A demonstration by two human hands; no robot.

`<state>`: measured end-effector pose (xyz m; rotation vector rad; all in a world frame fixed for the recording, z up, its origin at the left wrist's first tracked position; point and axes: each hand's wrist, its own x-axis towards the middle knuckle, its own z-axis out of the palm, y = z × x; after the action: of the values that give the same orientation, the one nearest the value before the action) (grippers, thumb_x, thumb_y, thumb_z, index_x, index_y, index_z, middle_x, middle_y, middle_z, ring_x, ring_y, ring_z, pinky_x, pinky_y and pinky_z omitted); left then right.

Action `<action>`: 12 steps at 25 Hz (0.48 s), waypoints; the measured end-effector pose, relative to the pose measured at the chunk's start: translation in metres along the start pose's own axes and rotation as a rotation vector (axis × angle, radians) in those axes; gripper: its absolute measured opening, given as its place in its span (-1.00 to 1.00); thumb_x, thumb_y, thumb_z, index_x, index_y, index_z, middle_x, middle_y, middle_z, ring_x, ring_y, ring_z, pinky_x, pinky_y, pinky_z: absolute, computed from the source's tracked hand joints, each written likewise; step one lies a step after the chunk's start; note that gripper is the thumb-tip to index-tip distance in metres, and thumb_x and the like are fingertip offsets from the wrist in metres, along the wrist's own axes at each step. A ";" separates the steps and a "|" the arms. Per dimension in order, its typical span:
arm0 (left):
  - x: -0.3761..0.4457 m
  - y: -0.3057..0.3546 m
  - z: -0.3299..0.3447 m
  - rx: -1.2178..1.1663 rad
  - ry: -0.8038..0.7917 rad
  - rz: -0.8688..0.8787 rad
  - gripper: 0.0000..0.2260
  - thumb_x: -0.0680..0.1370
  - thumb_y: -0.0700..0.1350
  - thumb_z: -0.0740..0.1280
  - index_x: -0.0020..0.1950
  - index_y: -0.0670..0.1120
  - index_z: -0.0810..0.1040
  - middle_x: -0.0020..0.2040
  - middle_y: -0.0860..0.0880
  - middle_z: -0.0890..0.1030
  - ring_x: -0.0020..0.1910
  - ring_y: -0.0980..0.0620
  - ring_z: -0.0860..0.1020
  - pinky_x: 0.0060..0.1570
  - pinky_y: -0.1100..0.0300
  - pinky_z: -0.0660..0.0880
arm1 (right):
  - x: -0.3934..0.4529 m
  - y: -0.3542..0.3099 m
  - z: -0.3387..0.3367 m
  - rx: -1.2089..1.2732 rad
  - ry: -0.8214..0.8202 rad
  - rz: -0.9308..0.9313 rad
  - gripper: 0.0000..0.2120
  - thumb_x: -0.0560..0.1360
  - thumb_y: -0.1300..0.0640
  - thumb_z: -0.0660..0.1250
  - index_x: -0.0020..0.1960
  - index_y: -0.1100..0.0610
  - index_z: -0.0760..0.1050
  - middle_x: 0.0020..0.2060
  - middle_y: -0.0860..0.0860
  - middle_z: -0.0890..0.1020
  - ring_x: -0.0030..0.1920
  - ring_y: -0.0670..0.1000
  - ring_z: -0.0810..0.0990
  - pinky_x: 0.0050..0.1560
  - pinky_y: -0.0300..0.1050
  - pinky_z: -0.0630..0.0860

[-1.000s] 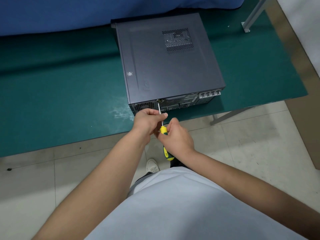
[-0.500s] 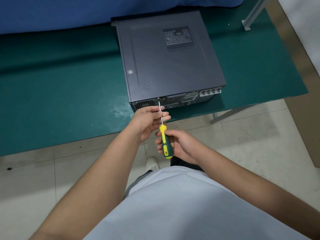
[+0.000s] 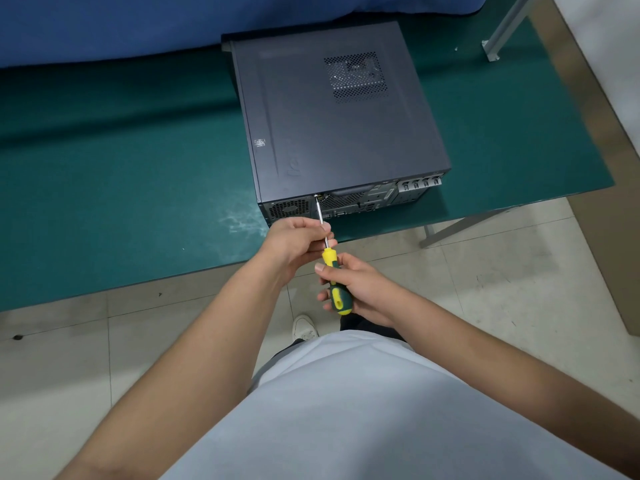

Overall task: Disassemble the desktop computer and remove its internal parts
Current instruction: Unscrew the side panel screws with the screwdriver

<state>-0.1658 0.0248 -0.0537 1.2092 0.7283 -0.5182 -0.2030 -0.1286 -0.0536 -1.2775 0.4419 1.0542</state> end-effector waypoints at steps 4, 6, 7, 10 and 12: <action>-0.001 0.000 -0.002 -0.041 -0.074 0.004 -0.83 0.66 -0.34 0.29 0.19 -0.17 0.57 0.00 -0.21 0.74 0.00 -0.12 0.74 0.01 0.04 0.68 | -0.007 0.001 -0.006 0.177 -0.134 0.041 -0.81 0.66 0.15 0.28 0.22 0.22 0.50 -0.05 0.15 0.66 -0.14 0.09 0.65 -0.07 0.02 0.61; -0.001 0.001 -0.001 -0.064 -0.083 0.003 -0.84 0.66 -0.32 0.28 0.20 -0.15 0.55 0.01 -0.20 0.74 0.01 -0.12 0.74 0.03 0.03 0.66 | -0.007 0.000 -0.005 0.211 -0.105 0.040 -0.80 0.66 0.16 0.22 0.18 0.25 0.53 -0.07 0.19 0.67 -0.15 0.10 0.65 -0.04 0.05 0.60; -0.001 0.000 0.000 -0.070 -0.078 -0.009 -0.88 0.64 -0.27 0.33 0.17 -0.13 0.56 0.00 -0.17 0.75 -0.01 -0.10 0.74 0.01 0.04 0.66 | -0.006 0.000 -0.004 0.186 -0.065 0.018 -0.81 0.66 0.18 0.23 0.15 0.26 0.55 -0.08 0.22 0.67 -0.16 0.11 0.66 -0.03 0.07 0.63; -0.004 -0.005 0.003 0.045 0.009 0.005 -0.81 0.49 -0.14 0.57 -0.05 -0.09 0.58 -0.27 0.00 0.68 -0.27 0.04 0.66 -0.23 0.15 0.62 | -0.003 0.003 0.000 0.078 0.007 -0.050 -0.92 0.63 0.21 0.34 0.08 0.23 0.52 -0.14 0.21 0.69 -0.19 0.09 0.68 -0.03 0.09 0.67; -0.003 -0.008 0.003 0.087 0.063 0.041 -0.81 0.46 -0.17 0.59 -0.11 -0.12 0.58 -0.31 -0.02 0.64 -0.33 0.05 0.61 -0.25 0.19 0.61 | 0.000 0.004 0.002 0.036 0.037 -0.074 -0.88 0.61 0.20 0.39 0.04 0.20 0.46 -0.21 0.16 0.69 -0.24 0.06 0.67 -0.06 0.07 0.68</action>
<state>-0.1727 0.0191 -0.0566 1.3239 0.7389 -0.4843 -0.2067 -0.1268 -0.0549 -1.2742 0.4369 0.9581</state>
